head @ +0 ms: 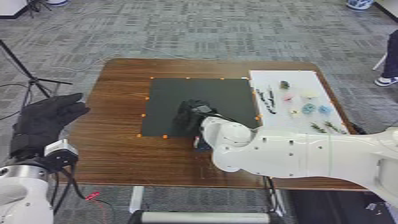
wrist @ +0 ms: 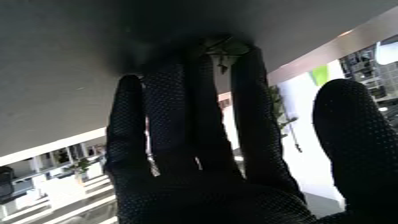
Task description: Arrange flowers
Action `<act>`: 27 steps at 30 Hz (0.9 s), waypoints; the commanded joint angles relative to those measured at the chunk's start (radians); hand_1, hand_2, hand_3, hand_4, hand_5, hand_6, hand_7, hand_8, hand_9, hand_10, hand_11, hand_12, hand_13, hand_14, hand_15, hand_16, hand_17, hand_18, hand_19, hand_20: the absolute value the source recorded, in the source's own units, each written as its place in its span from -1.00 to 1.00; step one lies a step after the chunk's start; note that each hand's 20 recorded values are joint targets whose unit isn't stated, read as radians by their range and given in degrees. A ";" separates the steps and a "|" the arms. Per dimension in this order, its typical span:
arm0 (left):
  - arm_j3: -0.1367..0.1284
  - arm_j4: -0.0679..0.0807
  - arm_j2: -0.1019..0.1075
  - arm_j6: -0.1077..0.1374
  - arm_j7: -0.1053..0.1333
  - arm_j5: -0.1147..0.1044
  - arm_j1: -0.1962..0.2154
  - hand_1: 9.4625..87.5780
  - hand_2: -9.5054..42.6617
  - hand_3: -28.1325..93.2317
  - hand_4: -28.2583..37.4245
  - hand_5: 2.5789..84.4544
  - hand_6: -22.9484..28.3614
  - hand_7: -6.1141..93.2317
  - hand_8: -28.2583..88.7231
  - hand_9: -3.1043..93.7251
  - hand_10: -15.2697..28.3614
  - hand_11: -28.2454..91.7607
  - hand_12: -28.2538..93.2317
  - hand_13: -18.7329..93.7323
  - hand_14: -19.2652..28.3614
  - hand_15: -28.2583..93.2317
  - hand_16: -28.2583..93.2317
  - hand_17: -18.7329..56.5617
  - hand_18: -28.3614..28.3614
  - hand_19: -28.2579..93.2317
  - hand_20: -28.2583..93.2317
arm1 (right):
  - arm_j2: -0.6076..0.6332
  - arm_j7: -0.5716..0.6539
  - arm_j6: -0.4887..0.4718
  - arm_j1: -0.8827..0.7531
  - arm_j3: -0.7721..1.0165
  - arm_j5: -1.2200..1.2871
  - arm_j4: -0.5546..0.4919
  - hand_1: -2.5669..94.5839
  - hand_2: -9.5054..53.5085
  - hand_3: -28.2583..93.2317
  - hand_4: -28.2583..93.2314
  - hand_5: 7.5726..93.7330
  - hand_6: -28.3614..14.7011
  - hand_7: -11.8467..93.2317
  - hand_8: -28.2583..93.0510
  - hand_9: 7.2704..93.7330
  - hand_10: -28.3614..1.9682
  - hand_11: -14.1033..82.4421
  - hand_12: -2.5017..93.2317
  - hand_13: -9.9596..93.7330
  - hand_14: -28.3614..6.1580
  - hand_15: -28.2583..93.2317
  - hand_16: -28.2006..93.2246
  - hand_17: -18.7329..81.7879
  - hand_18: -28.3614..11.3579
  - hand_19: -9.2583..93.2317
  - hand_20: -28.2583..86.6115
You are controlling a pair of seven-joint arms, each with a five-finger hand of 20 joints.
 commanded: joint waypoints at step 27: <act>-0.017 -0.026 -0.027 0.021 -0.010 0.002 0.071 -0.56 -0.45 0.89 -0.78 0.32 0.47 -0.46 -0.71 0.08 0.70 0.20 -0.33 -0.04 0.84 0.48 -0.72 -0.63 0.63 0.24 -0.33 | 0.134 -0.062 -0.048 0.015 0.019 -0.021 -0.095 -0.61 -0.35 0.82 -0.93 -0.50 0.56 -0.39 -0.82 -0.22 -0.40 -0.35 -0.65 -0.12 -0.82 0.60 -0.42 -0.50 -1.00 0.53 -0.18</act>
